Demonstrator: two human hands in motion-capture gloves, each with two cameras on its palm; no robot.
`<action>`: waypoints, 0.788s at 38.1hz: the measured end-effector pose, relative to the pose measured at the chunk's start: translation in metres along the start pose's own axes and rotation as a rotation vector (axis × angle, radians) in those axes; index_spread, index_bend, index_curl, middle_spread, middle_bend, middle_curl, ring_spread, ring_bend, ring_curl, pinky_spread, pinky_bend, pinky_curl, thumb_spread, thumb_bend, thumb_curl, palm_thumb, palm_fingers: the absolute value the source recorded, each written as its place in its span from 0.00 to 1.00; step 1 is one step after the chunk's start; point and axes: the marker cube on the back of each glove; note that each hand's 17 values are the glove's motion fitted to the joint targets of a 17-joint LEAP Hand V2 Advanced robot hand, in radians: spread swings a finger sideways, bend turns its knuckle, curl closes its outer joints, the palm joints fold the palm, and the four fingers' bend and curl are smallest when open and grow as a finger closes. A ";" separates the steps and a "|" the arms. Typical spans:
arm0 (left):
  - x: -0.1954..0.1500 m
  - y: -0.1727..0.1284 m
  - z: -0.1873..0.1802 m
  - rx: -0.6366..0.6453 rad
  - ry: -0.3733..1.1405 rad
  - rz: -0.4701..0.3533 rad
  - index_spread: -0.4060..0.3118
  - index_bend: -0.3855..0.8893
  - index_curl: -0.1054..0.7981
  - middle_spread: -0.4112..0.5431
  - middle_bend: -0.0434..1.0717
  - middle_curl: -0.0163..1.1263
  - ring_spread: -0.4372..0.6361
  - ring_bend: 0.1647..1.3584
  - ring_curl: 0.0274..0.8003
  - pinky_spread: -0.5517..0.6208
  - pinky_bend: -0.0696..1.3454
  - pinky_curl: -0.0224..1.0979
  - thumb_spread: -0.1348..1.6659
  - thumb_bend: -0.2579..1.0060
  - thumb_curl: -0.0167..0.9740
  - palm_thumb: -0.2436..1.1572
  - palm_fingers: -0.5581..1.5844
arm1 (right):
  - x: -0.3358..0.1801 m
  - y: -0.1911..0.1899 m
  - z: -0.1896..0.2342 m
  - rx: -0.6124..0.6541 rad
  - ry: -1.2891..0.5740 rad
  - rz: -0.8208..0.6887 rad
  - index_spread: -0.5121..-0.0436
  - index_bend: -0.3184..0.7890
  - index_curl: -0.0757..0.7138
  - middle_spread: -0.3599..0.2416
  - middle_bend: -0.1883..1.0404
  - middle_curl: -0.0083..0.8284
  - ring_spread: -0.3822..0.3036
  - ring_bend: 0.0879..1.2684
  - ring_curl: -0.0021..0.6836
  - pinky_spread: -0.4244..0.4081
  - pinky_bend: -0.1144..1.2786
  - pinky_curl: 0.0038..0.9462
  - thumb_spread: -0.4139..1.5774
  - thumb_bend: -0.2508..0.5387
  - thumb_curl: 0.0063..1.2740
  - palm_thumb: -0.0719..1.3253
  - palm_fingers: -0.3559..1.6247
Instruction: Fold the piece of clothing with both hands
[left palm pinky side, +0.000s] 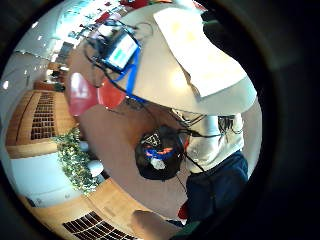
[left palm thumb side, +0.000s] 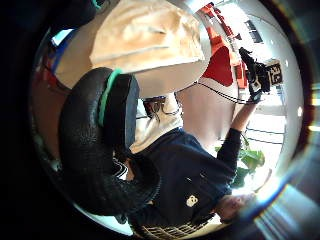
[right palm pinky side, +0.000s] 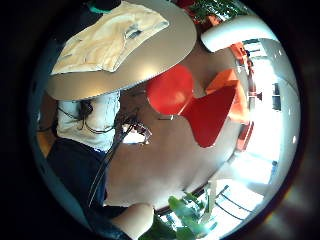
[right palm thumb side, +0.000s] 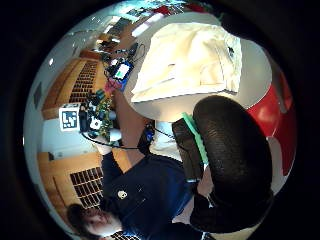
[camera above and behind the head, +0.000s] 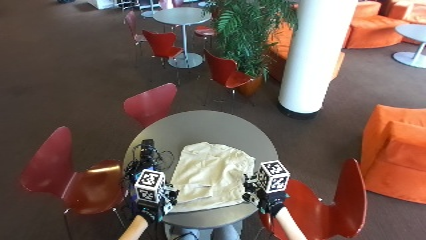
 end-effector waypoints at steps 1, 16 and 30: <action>-0.001 -0.001 -0.003 0.006 -0.002 0.000 0.47 0.55 0.21 0.42 0.25 0.07 0.46 0.19 0.06 0.53 0.22 0.07 0.33 0.30 0.05 0.31 0.54 | 0.000 0.000 -0.002 0.004 0.002 0.000 0.72 0.48 0.17 0.49 0.31 0.07 0.58 0.20 0.08 0.62 0.34 0.08 0.43 0.57 0.03 0.25 0.40; -0.022 -0.018 0.002 0.042 0.035 0.008 0.39 0.51 0.39 0.40 0.19 0.21 0.52 0.21 0.24 0.58 0.20 0.20 0.70 0.32 0.16 0.36 0.52 | -0.006 -0.017 -0.010 0.092 -0.034 -0.020 0.41 0.42 0.35 0.47 0.31 0.23 0.55 0.27 0.29 0.66 0.35 0.22 0.79 0.62 0.10 0.31 0.44; 0.002 -0.063 0.113 -0.274 0.034 0.143 0.41 0.39 0.39 0.49 0.17 0.22 0.57 0.27 0.31 0.61 0.32 0.29 0.69 0.25 0.25 0.40 0.40 | 0.000 -0.064 0.052 -0.152 0.084 0.010 0.36 0.36 0.33 0.49 0.29 0.32 0.50 0.33 0.41 0.61 0.46 0.33 0.78 0.58 0.18 0.43 0.40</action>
